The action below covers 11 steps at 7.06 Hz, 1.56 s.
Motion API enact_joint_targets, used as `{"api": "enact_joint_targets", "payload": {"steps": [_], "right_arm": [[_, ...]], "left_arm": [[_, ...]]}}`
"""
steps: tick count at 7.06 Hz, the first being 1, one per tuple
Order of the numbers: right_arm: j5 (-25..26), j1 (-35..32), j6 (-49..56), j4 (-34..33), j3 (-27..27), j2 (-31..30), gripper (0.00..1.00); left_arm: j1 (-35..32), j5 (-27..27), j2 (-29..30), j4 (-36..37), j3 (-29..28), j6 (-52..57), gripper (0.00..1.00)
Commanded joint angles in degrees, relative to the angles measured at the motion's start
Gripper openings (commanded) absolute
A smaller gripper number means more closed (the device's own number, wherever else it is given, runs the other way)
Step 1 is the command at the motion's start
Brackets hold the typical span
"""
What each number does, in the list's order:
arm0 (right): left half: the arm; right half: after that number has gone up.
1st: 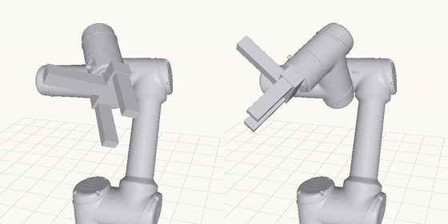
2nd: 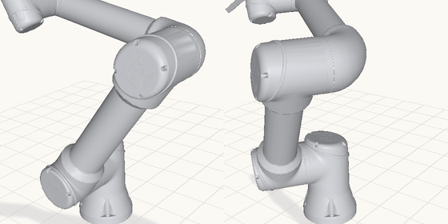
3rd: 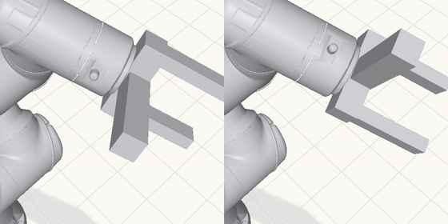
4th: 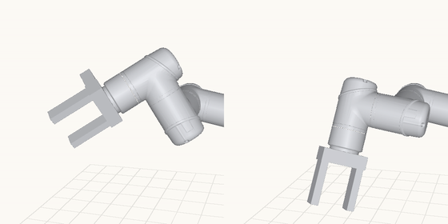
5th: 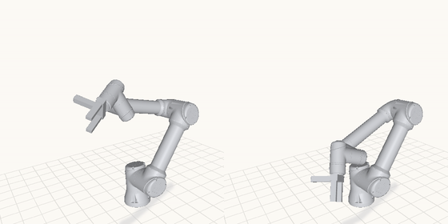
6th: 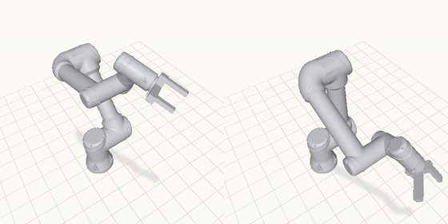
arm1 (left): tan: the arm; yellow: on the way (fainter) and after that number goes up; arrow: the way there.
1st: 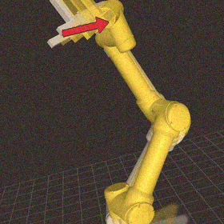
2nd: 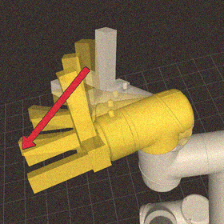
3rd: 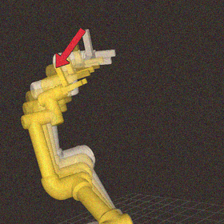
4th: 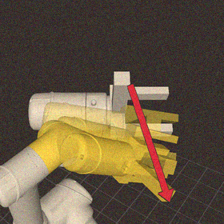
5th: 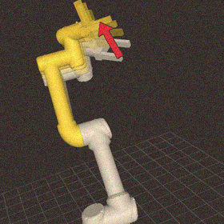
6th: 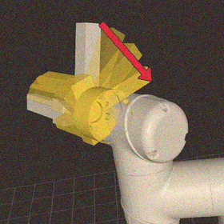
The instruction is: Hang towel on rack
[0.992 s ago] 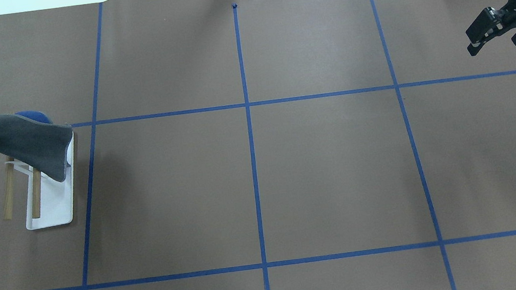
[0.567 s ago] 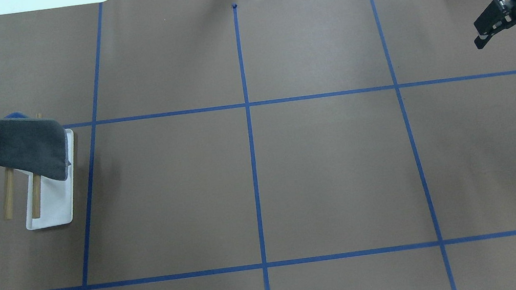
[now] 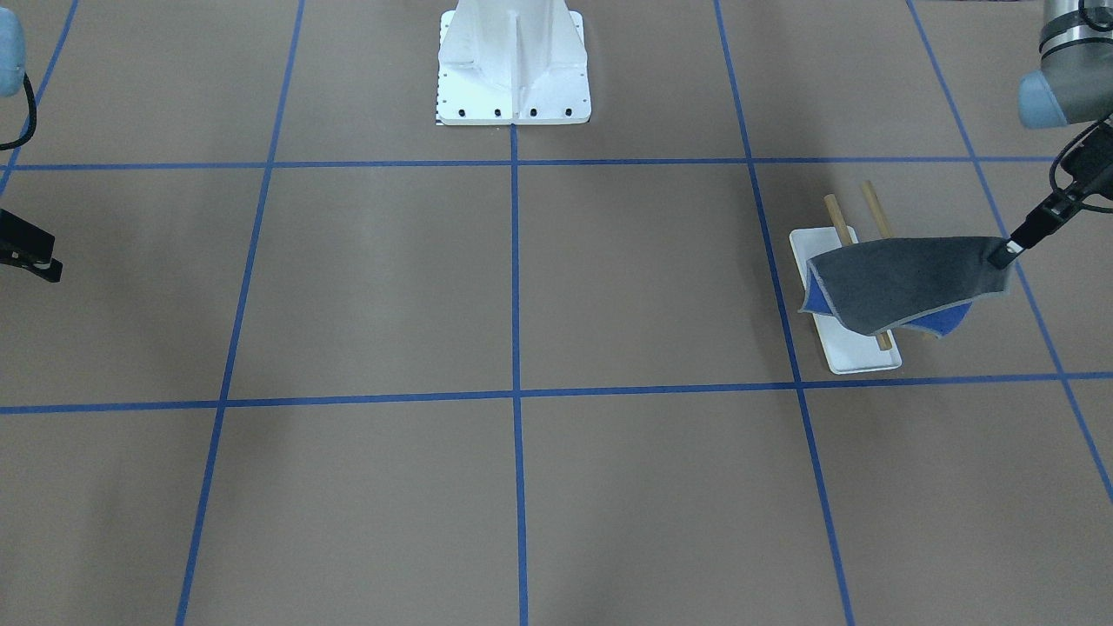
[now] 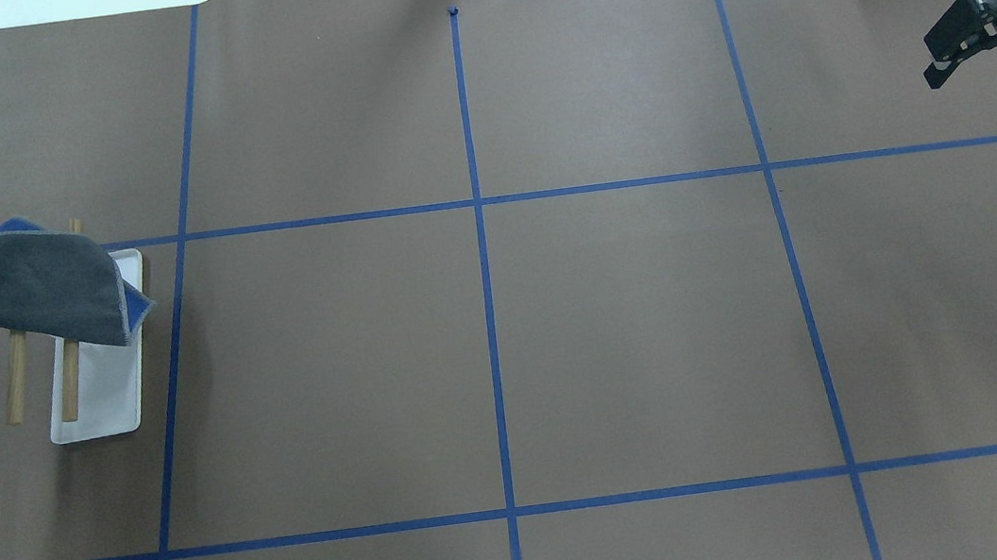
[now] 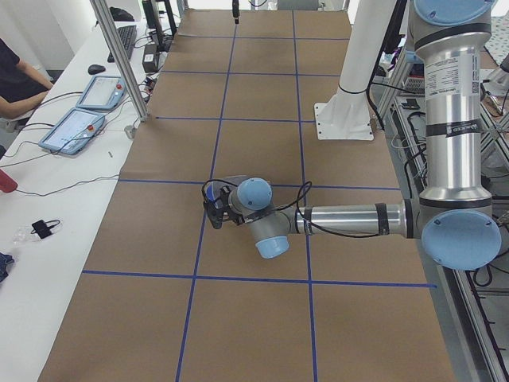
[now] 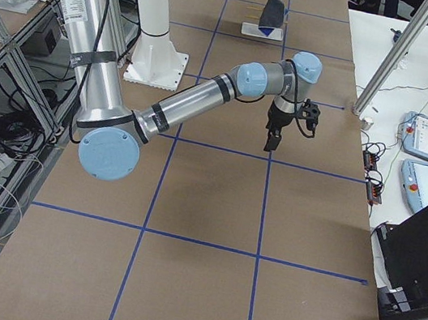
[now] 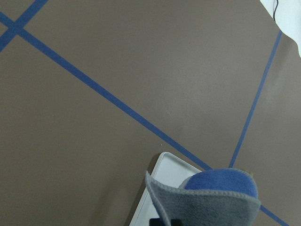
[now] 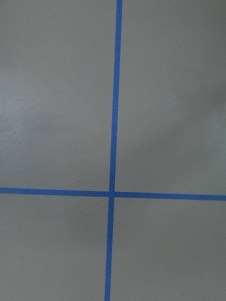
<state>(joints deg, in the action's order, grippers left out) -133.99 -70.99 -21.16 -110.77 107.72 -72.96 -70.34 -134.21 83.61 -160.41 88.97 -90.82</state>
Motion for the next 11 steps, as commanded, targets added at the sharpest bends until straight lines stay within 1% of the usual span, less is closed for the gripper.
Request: {"api": "enact_joint_targets", "payload": {"steps": [1, 2, 3, 4, 5, 6, 7, 8, 9, 10, 11], "right_arm": [[0.1, -0.1, 0.2, 0.1, 0.0, -0.3, 1.00], [0.4, -0.3, 0.3, 0.4, -0.1, -0.9, 1.00], [0.1, -1.6, 0.2, 1.3, 0.1, -2.0, 1.00], [0.0, -2.6, 0.2, 4.2, -0.1, -3.9, 1.00], [0.0, -4.8, 1.2, 7.8, -0.5, -8.6, 1.00], [-0.4, -6.7, 5.6, 11.3, -0.9, -13.5, 1.00], [-0.6, -9.0, 7.8, 12.2, -2.6, -15.4, 1.00], [-0.5, -11.2, 8.1, 12.2, -5.8, -15.7, 1.00], [0.0, -12.0, 10.4, 12.5, -7.1, -16.6, 1.00], [0.1, -12.7, 14.2, 12.5, -8.0, -17.6, 1.00], [0.7, -13.2, 14.4, 12.6, -8.2, -18.9, 1.00]], "left_arm": [[-0.5, 0.5, 0.3, 0.4, -0.1, 0.2, 0.99], [-1.4, 0.6, 0.2, 2.4, 0.0, 6.3, 0.99], [-4.6, 0.5, 0.2, 7.1, 0.2, 21.8, 0.99], [-9.3, 0.5, 0.5, 16.9, 1.4, 37.7, 0.99], [-12.5, 0.5, 1.7, 28.5, 3.2, 55.0, 0.99], [-16.2, 0.7, 4.4, 41.5, 3.7, 71.9, 0.99], [-18.6, 1.9, 7.3, 54.3, 3.6, 86.0, 0.99], [-19.5, 4.5, 8.8, 62.7, 3.1, 96.6, 0.99], [-19.7, 5.4, 7.8, 62.8, 3.5, 101.0, 0.99], [-20.3, 5.0, 9.5, 64.5, 3.2, 99.0, 0.99], [-20.2, 5.4, 10.9, 65.5, 3.5, 97.2, 0.99]]}}
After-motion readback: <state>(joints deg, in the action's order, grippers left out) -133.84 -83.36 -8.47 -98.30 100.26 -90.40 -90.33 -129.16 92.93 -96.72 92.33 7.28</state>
